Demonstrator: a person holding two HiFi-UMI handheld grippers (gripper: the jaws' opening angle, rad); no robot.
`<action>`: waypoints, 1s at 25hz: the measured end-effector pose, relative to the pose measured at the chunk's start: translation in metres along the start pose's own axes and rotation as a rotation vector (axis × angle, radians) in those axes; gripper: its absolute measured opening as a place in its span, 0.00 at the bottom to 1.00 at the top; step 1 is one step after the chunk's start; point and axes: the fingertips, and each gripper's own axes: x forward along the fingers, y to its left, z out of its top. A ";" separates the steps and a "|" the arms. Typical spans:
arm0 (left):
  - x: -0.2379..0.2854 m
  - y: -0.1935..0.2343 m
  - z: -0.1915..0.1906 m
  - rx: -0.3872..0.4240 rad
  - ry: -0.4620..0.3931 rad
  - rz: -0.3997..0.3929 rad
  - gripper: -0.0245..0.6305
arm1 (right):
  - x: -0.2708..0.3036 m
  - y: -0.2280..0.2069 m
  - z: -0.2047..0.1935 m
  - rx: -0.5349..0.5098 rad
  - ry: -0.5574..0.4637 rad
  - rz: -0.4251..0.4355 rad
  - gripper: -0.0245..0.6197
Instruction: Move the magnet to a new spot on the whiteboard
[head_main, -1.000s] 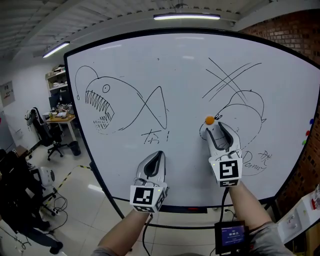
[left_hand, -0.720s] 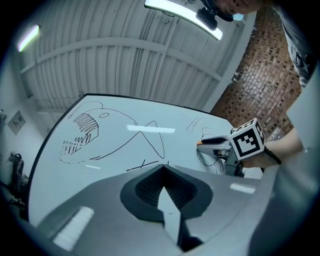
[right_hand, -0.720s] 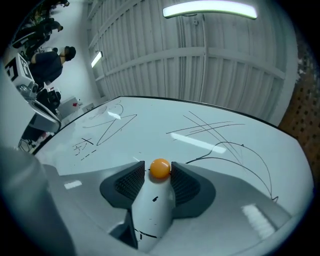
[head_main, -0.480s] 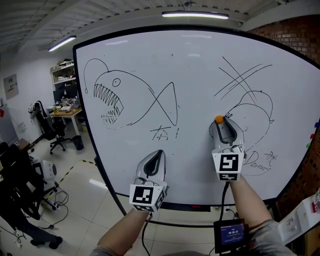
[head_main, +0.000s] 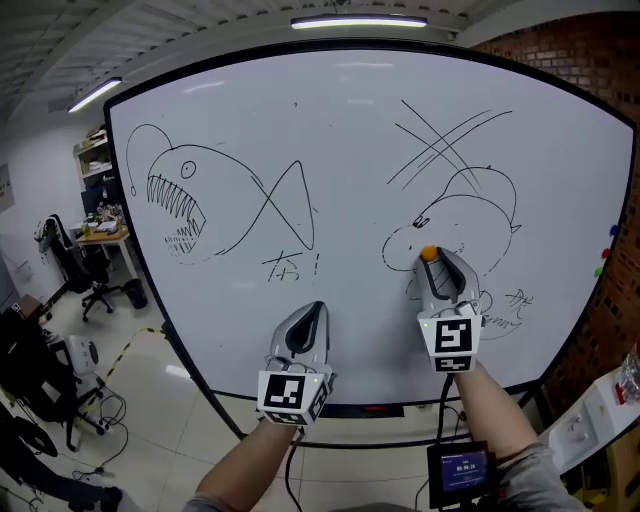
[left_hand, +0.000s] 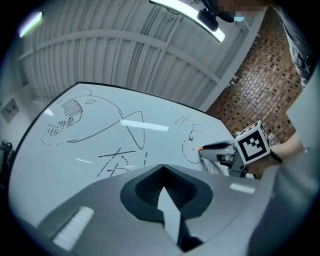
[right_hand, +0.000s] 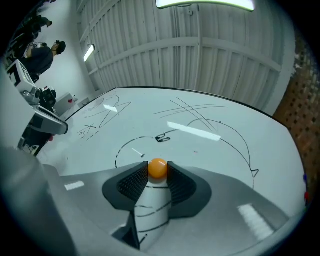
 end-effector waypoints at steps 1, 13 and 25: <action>0.004 -0.007 -0.003 -0.008 0.003 -0.010 0.04 | -0.005 -0.005 -0.006 0.000 0.011 -0.002 0.23; 0.058 -0.116 -0.040 -0.059 0.041 -0.149 0.04 | -0.067 -0.098 -0.080 0.000 0.130 -0.086 0.23; 0.116 -0.244 -0.063 -0.101 0.069 -0.265 0.04 | -0.133 -0.216 -0.150 0.006 0.225 -0.169 0.23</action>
